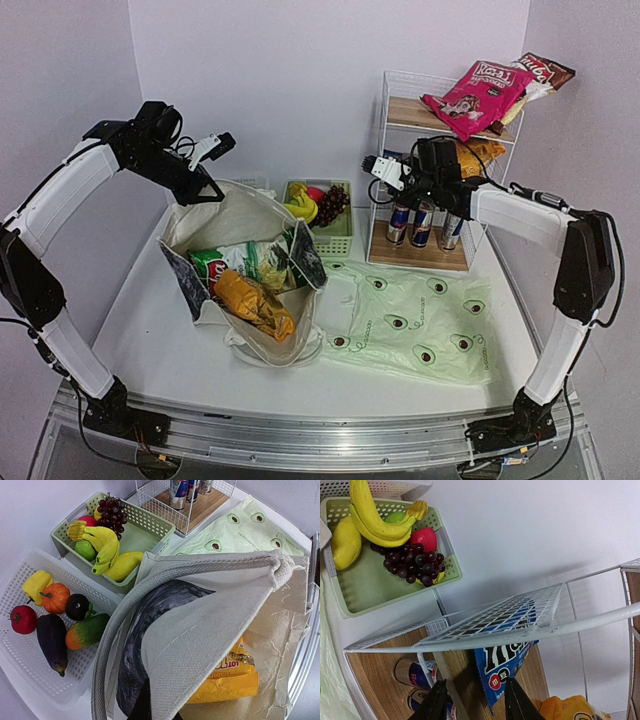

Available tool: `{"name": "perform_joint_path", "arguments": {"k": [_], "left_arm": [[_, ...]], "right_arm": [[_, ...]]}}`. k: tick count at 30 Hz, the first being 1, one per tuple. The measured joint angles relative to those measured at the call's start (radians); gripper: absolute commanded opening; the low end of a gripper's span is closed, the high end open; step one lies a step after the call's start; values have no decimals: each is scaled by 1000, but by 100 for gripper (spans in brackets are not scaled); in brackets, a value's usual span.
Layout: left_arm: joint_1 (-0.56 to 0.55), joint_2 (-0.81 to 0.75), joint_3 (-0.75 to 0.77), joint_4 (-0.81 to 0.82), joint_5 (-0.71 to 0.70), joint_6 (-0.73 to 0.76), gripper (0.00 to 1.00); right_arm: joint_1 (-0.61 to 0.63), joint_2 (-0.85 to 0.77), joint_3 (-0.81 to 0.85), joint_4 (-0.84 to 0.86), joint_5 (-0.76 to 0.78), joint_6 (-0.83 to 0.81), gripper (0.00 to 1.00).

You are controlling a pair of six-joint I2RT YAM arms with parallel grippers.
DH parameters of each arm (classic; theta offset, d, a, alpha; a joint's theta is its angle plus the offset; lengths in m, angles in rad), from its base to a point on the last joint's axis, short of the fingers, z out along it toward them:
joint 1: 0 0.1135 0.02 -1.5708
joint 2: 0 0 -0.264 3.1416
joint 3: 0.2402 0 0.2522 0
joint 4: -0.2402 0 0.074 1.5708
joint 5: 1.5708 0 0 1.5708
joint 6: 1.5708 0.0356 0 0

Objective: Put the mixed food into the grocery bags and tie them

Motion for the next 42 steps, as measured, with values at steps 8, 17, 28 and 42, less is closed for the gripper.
{"name": "perform_joint_path", "arguments": {"k": [8, 17, 28, 42], "left_arm": [[0, 0, 0, 0, 0, 0, 0], [0, 0, 1, 0, -1, 0, 0], [0, 0, 2, 0, -8, 0, 0], [0, 0, 2, 0, -9, 0, 0]], "right_arm": [[-13, 0, 20, -6, -41, 40, 35], [-34, 5, 41, -12, -42, 57, 33], [-51, 48, 80, -13, -54, 96, 36], [-64, 19, 14, 15, -81, 512, 41]]}}
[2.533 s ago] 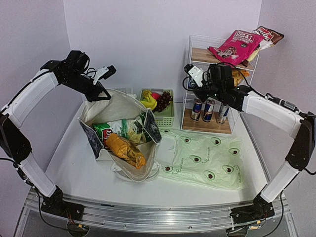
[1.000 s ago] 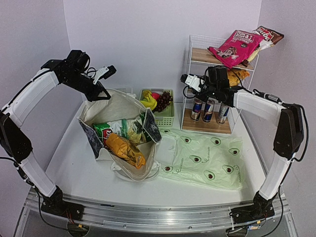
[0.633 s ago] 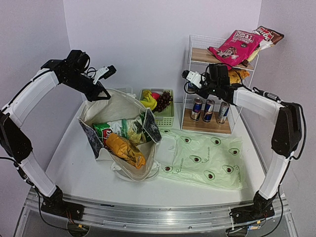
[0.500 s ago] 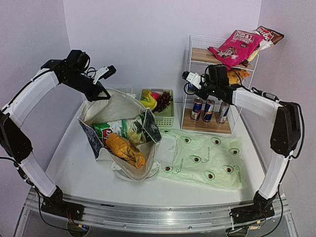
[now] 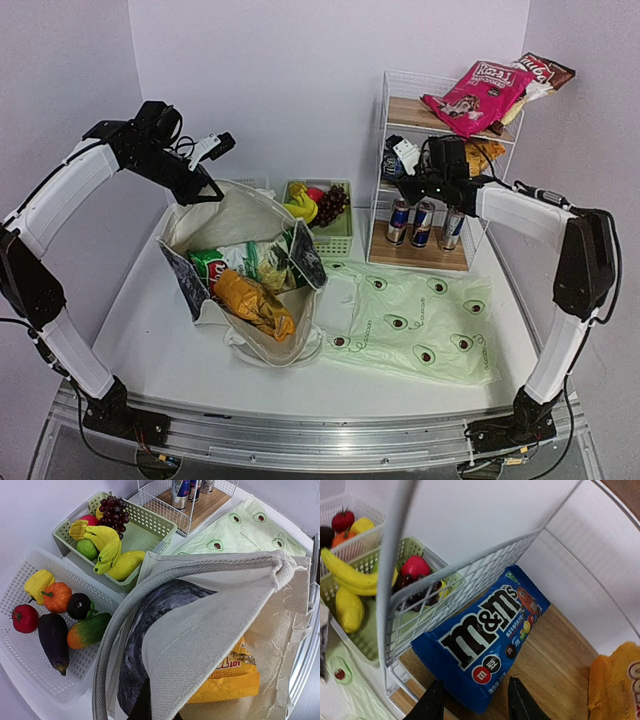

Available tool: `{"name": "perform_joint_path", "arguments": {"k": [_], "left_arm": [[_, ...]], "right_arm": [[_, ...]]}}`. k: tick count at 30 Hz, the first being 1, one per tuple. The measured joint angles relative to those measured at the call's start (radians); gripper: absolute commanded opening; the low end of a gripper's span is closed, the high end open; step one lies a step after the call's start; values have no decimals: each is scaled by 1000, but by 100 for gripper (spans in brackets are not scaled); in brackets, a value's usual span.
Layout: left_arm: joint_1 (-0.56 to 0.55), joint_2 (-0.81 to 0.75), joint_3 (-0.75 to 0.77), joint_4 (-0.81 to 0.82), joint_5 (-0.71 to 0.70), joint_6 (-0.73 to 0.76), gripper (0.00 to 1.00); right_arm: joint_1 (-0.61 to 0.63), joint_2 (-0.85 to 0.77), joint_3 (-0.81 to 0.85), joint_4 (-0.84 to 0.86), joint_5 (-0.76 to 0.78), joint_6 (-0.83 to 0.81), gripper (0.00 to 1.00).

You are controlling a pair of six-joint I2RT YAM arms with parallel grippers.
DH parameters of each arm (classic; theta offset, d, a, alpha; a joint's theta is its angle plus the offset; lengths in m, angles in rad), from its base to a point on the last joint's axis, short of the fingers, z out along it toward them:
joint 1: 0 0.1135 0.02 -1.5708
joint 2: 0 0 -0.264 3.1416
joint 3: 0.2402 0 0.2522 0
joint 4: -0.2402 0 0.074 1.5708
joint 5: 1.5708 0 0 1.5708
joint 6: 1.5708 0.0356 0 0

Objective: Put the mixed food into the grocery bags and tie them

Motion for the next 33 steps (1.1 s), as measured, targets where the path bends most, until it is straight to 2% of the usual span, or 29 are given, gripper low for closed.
{"name": "perform_joint_path", "arguments": {"k": [6, 16, 33], "left_arm": [[0, 0, 0, 0, 0, 0, 0], [0, 0, 0, 0, 0, 0, 0], [0, 0, 0, 2, 0, 0, 0]], "right_arm": [[0, -27, -38, 49, 26, 294, 43], [4, -26, -63, 99, 91, 735, 54], [9, 2, -62, 159, 134, 1284, 50]]}}
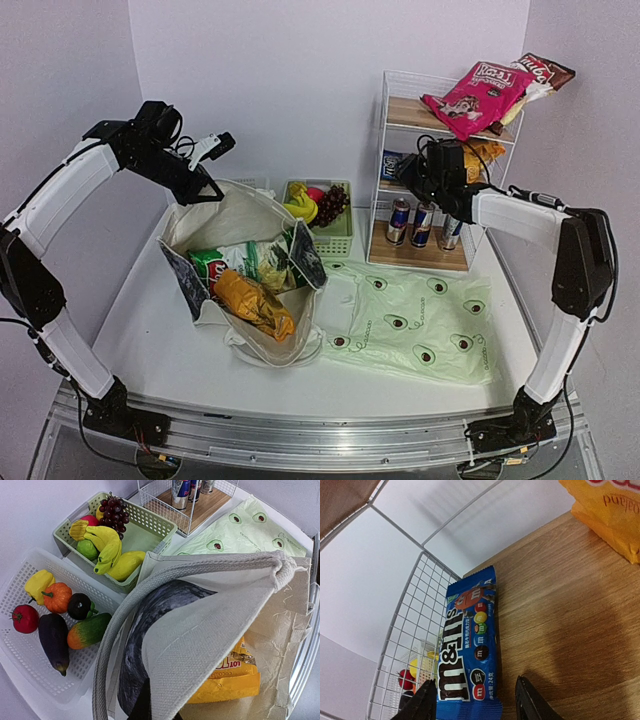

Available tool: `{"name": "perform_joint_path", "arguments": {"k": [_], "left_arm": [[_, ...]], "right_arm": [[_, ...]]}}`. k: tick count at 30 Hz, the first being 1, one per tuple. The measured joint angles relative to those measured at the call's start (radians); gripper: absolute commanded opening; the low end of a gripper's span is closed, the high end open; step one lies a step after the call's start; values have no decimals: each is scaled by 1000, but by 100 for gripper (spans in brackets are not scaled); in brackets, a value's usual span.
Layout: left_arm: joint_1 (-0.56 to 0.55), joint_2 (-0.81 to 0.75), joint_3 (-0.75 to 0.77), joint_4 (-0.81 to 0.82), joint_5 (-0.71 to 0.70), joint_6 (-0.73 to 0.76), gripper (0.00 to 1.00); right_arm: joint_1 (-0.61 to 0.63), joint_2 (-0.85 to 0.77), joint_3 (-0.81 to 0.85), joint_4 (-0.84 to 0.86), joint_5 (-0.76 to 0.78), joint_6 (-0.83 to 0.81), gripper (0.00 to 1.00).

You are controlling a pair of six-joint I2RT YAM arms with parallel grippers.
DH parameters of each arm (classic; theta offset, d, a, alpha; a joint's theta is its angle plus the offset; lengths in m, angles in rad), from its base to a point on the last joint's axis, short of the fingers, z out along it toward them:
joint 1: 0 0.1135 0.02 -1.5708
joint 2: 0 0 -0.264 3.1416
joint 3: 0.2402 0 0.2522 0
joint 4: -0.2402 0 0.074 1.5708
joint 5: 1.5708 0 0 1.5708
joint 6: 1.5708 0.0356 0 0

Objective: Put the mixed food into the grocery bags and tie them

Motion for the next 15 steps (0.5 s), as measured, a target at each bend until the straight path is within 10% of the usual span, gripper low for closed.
{"name": "perform_joint_path", "arguments": {"k": [15], "left_arm": [[0, 0, 0, 7, 0, 1, 0]], "right_arm": [[6, -4, 5, -23, 7, 279, 41]]}}
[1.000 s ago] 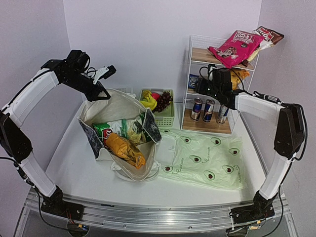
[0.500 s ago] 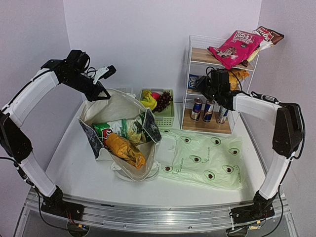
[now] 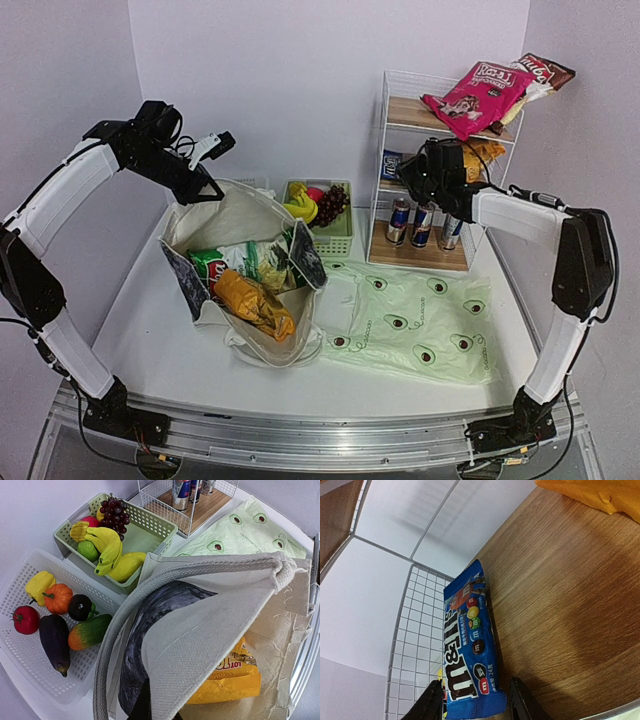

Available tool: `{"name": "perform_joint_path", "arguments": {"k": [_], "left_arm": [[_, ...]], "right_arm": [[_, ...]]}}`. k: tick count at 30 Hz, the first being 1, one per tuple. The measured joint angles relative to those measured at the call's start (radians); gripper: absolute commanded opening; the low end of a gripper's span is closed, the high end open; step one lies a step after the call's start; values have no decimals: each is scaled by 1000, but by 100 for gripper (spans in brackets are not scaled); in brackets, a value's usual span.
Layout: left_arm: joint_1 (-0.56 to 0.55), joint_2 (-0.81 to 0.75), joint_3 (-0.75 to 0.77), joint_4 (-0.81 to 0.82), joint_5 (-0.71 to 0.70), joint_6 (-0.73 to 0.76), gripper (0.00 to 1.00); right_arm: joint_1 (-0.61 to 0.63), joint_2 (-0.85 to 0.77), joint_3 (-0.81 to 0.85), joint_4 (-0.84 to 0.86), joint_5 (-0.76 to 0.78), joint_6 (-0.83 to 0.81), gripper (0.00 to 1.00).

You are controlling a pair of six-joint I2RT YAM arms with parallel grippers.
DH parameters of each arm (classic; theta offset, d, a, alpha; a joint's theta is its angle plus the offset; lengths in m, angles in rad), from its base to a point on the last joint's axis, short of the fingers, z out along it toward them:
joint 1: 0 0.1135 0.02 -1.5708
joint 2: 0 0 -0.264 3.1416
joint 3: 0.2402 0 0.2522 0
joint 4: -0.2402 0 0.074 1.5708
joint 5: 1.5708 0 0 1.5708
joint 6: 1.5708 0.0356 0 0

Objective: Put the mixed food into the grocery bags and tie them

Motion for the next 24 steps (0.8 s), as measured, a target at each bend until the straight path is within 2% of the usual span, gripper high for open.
{"name": "perform_joint_path", "arguments": {"k": [6, 8, 10, 18, 24], "left_arm": [[0, 0, 0, 0, 0, 0, 0], [0, 0, 0, 0, 0, 0, 0], [0, 0, 0, 0, 0, 1, 0], [0, 0, -2, 1, 0, 1, 0], [0, -1, -2, 1, -1, 2, 0]], "right_arm": [[0, 37, 43, -11, 3, 34, 39], [1, 44, 54, -13, 3, 45, 36], [1, 50, 59, -14, 7, 58, 32], [1, 62, 60, -26, 19, 104, 0], [1, 68, 56, -22, 19, 111, 0]]}}
